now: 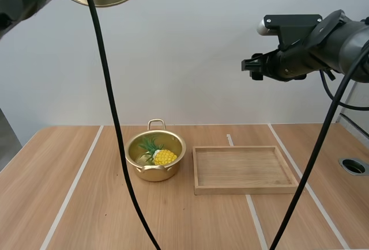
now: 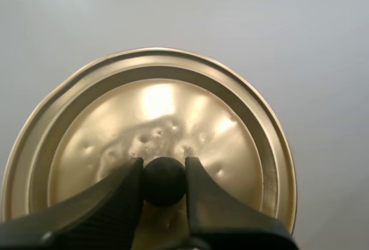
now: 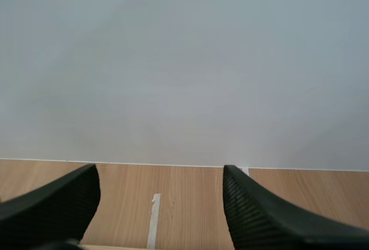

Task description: Open the pot, put the pineapple inside, and close it

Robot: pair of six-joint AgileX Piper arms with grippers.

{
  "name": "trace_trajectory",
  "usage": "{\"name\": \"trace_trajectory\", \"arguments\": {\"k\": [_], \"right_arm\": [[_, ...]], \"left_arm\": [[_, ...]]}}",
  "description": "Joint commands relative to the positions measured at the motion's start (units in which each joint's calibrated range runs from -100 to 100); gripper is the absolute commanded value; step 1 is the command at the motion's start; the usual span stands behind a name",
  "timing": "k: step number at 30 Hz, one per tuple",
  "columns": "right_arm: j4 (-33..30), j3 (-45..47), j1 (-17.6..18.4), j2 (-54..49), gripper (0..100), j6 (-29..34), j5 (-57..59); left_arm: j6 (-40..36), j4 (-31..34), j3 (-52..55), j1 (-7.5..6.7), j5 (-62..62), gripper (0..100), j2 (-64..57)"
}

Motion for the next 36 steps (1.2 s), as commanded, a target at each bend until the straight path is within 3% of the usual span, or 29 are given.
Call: {"name": "trace_trajectory", "arguments": {"k": [1, 21, 31, 36], "right_arm": [[-0.6, -0.2, -0.2, -1.4, 100, 0.9, 1.2], [-4.2, -0.1, -0.2, -1.4, 100, 1.3, 6.3], [-4.3, -0.1, -0.2, -1.4, 100, 1.2, 6.3], [-4.3, -0.1, -0.2, -1.4, 100, 1.2, 6.3]], "left_arm": [[-0.5, -0.9, 0.1, 0.03, -0.7, 0, -0.2], [-0.6, -1.2, 0.1, 0.03, -1.6, 0, 0.1], [-0.6, 1.3, 0.1, 0.03, 24.4, 0, 6.6], [-0.6, 3.3, 0.1, 0.03, 29.6, 0, 11.1]]}}
